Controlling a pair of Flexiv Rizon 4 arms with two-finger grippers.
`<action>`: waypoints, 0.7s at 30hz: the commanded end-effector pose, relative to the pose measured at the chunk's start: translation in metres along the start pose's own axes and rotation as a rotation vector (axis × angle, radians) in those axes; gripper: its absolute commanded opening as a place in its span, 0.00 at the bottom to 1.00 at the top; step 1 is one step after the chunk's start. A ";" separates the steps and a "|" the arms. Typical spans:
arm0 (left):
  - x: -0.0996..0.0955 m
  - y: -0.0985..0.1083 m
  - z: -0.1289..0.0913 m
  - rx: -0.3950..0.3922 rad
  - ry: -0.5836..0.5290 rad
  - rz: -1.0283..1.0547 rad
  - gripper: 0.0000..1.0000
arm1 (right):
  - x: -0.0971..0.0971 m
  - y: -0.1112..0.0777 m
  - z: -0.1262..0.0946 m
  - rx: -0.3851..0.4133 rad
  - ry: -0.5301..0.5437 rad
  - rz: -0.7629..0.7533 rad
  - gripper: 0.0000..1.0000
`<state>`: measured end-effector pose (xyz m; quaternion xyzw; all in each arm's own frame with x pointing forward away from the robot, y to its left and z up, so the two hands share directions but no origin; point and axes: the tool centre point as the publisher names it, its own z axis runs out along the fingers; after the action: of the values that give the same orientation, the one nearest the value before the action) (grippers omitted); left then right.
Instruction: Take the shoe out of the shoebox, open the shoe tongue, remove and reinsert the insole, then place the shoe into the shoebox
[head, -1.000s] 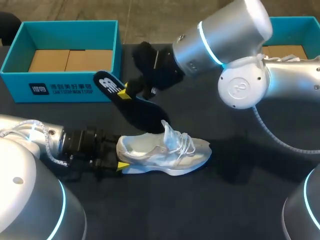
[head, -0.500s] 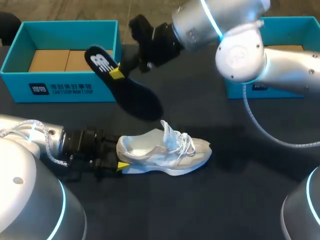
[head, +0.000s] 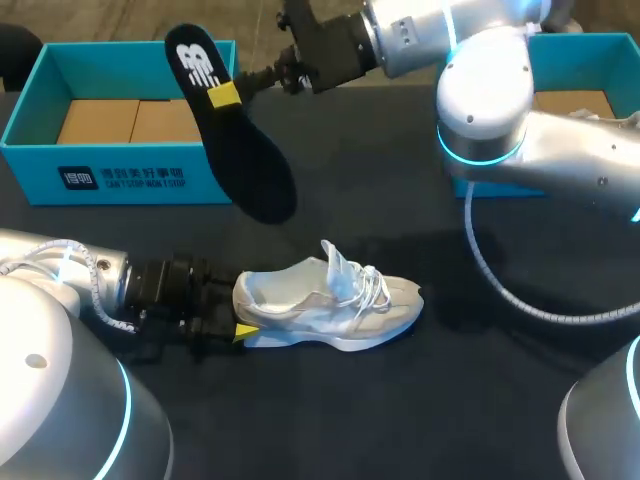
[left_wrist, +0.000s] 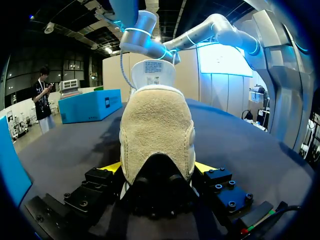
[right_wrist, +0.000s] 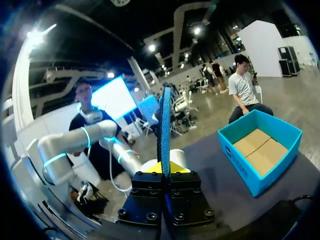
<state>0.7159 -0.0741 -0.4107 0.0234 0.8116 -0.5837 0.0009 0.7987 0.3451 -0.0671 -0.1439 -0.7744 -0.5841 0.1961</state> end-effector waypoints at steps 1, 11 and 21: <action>0.000 0.000 0.000 -0.002 0.000 0.000 0.00 | 0.012 -0.002 -0.010 -0.066 -0.015 0.024 0.00; 0.000 0.000 0.000 -0.002 0.000 0.000 0.00 | 0.039 -0.003 -0.032 -0.093 -0.031 0.098 0.00; 0.000 0.000 0.000 -0.002 0.000 0.000 0.00 | 0.073 -0.008 -0.056 -0.149 -0.064 0.156 0.00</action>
<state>0.7159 -0.0740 -0.4107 0.0234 0.8116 -0.5837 0.0010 0.7532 0.3015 -0.0253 -0.2260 -0.7267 -0.6122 0.2146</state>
